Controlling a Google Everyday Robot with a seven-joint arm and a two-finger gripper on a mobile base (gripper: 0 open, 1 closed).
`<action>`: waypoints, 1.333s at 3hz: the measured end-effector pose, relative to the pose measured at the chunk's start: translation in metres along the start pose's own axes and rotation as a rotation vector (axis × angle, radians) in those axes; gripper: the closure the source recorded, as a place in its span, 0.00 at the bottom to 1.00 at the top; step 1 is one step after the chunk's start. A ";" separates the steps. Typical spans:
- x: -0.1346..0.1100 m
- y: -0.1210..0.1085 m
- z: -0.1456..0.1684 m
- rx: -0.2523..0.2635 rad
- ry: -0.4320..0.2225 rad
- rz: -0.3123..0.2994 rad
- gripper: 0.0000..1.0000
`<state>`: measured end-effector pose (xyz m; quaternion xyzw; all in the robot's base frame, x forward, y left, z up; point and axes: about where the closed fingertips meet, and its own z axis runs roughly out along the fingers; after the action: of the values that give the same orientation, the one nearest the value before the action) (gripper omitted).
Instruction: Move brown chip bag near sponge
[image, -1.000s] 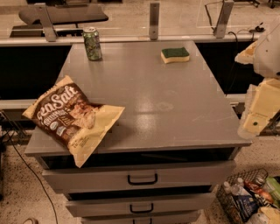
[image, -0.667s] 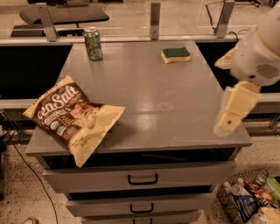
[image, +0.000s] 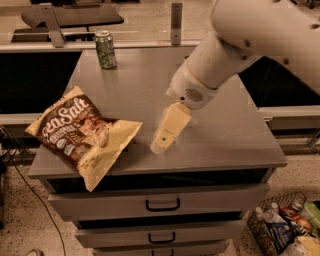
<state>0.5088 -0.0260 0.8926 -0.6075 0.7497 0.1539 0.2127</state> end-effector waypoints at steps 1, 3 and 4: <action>-0.037 0.000 0.042 -0.074 -0.054 0.051 0.00; -0.076 0.016 0.066 -0.204 -0.123 0.141 0.00; -0.079 0.028 0.080 -0.236 -0.123 0.175 0.16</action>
Offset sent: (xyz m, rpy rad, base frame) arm 0.0206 0.1098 -0.0160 0.2057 0.2318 -0.0253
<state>0.5058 0.0858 0.8627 -0.5500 0.7621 0.2956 0.1712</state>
